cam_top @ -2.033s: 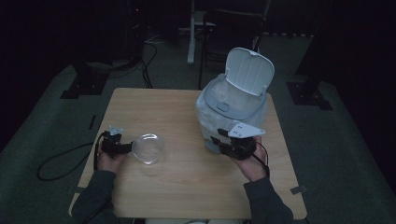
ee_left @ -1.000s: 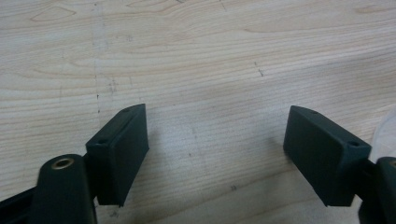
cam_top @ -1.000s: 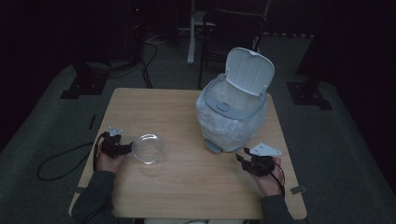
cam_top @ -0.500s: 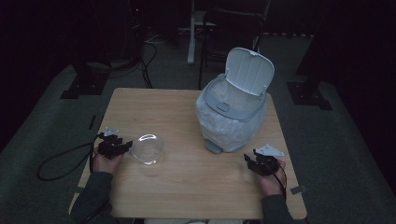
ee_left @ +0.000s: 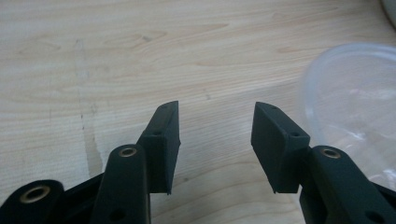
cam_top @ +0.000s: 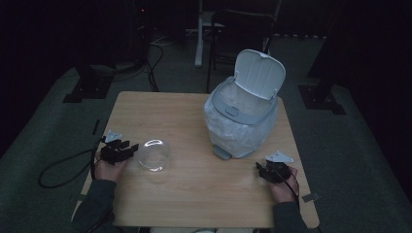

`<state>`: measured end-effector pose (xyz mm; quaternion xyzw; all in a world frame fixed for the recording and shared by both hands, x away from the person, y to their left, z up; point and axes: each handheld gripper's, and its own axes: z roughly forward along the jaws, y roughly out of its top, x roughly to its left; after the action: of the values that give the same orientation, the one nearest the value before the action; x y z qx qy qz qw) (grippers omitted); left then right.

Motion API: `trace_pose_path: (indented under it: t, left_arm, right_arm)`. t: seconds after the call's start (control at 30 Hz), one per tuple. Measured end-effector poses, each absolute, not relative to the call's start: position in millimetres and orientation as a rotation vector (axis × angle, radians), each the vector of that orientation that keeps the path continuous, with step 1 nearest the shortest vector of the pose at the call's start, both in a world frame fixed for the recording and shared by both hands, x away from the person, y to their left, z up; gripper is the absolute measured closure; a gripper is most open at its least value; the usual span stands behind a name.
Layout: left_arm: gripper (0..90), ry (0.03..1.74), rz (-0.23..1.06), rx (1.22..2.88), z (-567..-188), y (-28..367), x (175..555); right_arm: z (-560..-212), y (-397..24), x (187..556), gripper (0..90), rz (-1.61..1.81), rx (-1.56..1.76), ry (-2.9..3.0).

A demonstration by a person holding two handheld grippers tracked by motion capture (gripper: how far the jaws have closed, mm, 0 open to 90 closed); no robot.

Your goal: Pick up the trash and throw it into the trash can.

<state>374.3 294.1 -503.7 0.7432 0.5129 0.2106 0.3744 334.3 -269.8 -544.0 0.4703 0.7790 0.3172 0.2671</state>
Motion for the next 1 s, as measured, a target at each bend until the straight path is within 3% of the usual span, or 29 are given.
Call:
trace_pose_path:
  t: [0.43, 0.67, 1.0]
  left_arm:
    - [51.7, 1.190, 0.553, 1.885, -476, 278, 356]
    - [54.3, 1.201, 0.556, 1.968, -486, 268, 360]
    - [57.2, 1.247, 0.546, 1.984, -499, 284, 366]
  right_arm:
    - [-548, -279, 336, 46.7, 0.900, 1.322, 2.075]
    - [-548, -280, 336, 45.5, 0.911, 1.334, 2.070]
    - [-549, -280, 336, 45.5, 0.908, 1.334, 2.064]
